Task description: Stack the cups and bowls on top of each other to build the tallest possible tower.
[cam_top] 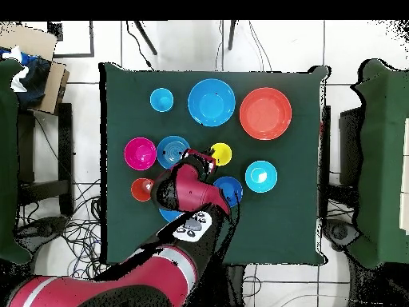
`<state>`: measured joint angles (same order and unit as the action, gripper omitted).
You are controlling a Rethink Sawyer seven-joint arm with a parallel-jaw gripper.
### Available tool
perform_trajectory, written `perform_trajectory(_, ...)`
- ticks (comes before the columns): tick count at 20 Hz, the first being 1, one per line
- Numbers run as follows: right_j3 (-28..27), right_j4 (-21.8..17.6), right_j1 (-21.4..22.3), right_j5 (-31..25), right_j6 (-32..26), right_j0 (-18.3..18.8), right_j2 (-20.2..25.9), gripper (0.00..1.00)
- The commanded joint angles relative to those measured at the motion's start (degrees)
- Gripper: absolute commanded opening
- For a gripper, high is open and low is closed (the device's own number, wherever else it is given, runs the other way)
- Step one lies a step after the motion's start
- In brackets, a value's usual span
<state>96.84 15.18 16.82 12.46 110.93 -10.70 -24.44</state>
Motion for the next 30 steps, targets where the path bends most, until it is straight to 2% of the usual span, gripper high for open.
perform_trajectory(1,-0.88,0.43,0.12,-5.75,8.37,0.76,7.43,0.0)
perform_trajectory(13,-0.15,-0.66,1.42,-7.99,7.13,1.04,7.34,0.0)
perform_trajectory(16,1.43,-1.27,3.73,-10.18,6.56,0.68,6.69,0.0)
perform_trajectory(22,6.54,-1.59,10.89,-18.52,6.24,-1.18,5.21,0.0)
perform_trajectory(30,8.48,-1.44,13.83,-21.96,7.16,-2.46,4.15,0.0)
